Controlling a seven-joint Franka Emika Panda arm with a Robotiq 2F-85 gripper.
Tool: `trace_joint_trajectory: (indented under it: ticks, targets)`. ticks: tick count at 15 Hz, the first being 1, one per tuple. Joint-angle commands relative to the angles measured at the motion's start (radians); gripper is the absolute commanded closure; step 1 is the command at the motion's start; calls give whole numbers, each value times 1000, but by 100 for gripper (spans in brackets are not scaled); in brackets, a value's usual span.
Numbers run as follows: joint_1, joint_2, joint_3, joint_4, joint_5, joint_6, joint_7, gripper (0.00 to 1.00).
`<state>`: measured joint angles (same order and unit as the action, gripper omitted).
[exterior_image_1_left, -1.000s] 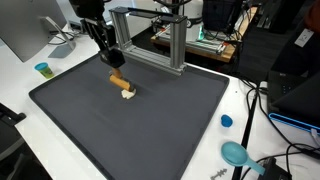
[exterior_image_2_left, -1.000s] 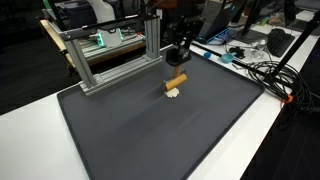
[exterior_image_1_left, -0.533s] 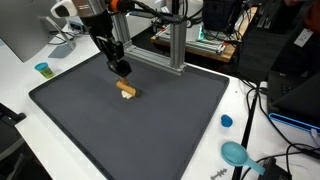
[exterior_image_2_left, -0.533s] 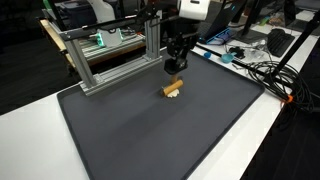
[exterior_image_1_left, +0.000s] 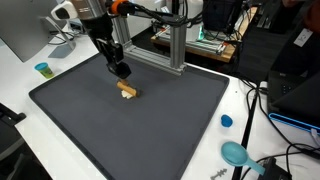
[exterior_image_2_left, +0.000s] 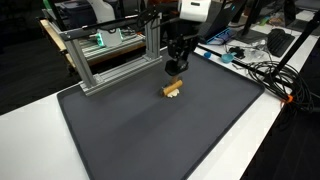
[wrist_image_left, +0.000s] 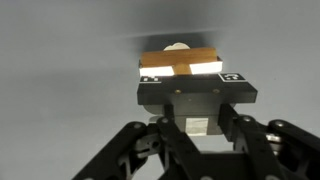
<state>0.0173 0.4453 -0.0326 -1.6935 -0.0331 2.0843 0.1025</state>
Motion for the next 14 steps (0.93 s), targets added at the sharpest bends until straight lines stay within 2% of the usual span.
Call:
trace_joint_trajectory:
  ticks: [1,5,14]
  targets:
    - [3,17,6,5,15,53,35,79]
    - [12,23,-1,7,-9,45,51,79]
    - [26,24,-4,0,-70,-115,25,79]
